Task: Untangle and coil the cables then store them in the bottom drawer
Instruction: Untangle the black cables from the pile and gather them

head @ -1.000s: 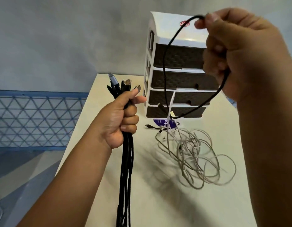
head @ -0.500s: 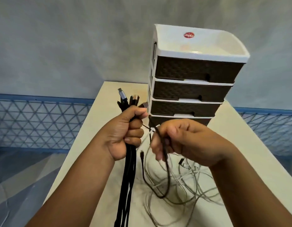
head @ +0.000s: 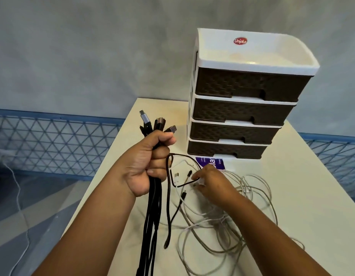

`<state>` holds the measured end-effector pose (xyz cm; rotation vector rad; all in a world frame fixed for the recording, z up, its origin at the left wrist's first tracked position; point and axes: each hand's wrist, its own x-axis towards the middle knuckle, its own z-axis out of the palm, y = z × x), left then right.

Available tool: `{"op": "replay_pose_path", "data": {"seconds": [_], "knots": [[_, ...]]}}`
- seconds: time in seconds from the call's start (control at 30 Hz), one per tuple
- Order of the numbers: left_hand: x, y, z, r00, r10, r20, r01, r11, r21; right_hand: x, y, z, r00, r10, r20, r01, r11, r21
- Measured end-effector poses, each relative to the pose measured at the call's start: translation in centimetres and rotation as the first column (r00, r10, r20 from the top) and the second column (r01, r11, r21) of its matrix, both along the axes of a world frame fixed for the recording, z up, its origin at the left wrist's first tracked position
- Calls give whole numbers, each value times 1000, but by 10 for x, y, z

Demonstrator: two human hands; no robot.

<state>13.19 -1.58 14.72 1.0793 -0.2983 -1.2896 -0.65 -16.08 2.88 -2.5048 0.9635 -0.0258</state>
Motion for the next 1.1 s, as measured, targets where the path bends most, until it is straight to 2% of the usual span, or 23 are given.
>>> {"op": "replay_pose_path", "data": {"seconds": [0.1, 0.23, 0.3, 0.4, 0.5, 0.57, 0.63, 0.7, 0.77, 0.83, 0.97, 1.1], "knots": [[1, 2, -1, 1000, 16, -5, -16, 1000, -3, -1, -1, -6, 999, 28, 22, -27, 996, -80], [3, 6, -2, 999, 46, -10, -46, 999, -16, -6, -7, 16, 964, 70, 258, -17, 979, -202], [5, 8, -2, 998, 62, -15, -62, 998, -16, -9, -10, 36, 931, 138, 338, -24, 947, -320], [6, 9, -3, 997, 71, -40, -72, 997, -26, -15, -15, 72, 925, 193, 327, -18, 883, -470], [6, 10, -6, 995, 85, -46, -87, 996, -34, -20, -16, 106, 915, 209, 344, -17, 874, -486], [6, 8, -11, 993, 109, -47, -111, 993, -30, -25, -16, 118, 886, 167, 433, 3, 931, -366], [5, 7, -18, 990, 133, -51, -133, 991, -5, -29, -16, 121, 852, 66, 519, 26, 986, -167], [4, 7, -26, 990, 132, -54, -129, 991, 43, -30, -14, 118, 793, -54, 607, 37, 998, 41], [1, 7, -31, 996, 81, -37, -77, 992, 101, -29, -12, 114, 694, -185, 696, 23, 972, 235], [-3, 7, -30, 1000, -5, -3, 5, 990, 141, -28, -9, 114, 621, -300, 725, 24, 931, 364], [-12, 11, -25, 988, -129, 83, 115, 981, 157, -33, -4, 111, 592, -426, 684, 97, 881, 464], [-16, 11, -23, 967, -176, 182, 141, 972, 189, -33, -2, 114, 596, -503, 625, 26, 791, 612]]}}
